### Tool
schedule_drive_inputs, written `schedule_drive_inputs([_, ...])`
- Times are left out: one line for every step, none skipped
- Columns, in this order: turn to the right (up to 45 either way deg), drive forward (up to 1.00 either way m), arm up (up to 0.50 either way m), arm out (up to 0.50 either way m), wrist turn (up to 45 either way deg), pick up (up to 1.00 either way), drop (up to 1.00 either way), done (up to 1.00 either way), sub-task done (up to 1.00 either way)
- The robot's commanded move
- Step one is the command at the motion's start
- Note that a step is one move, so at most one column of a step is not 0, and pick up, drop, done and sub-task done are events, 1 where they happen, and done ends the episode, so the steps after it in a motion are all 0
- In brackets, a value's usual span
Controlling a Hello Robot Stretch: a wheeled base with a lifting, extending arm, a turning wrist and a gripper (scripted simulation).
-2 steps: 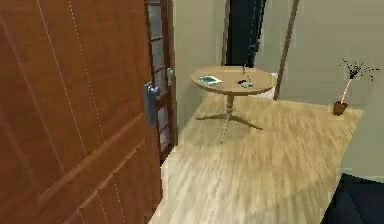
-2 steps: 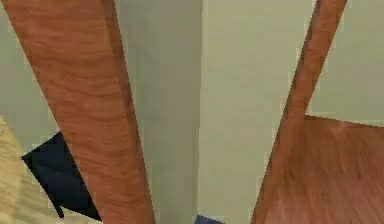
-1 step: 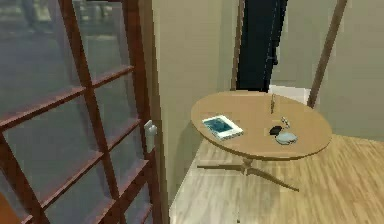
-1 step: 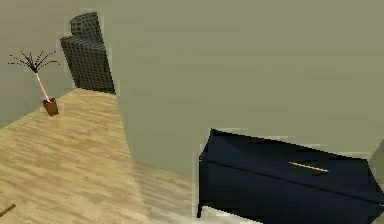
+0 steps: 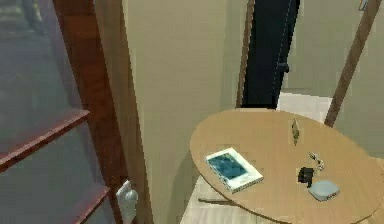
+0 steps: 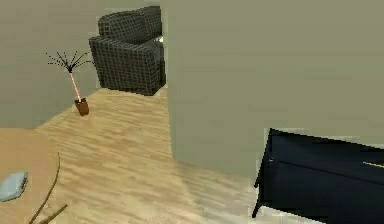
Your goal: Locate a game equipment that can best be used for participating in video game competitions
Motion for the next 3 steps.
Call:
schedule_drive_inputs([15.0,0.00,0.00,0.00,0.0,0.00,0.00,0.00,0.00])
schedule_drive_inputs([0.0,0.15,0.00,0.00,0.0,0.00,0.00,0.00,0.00])
schedule_drive_inputs([27.0,0.00,0.00,0.00,0.0,0.00,0.00,0.00,0.00])
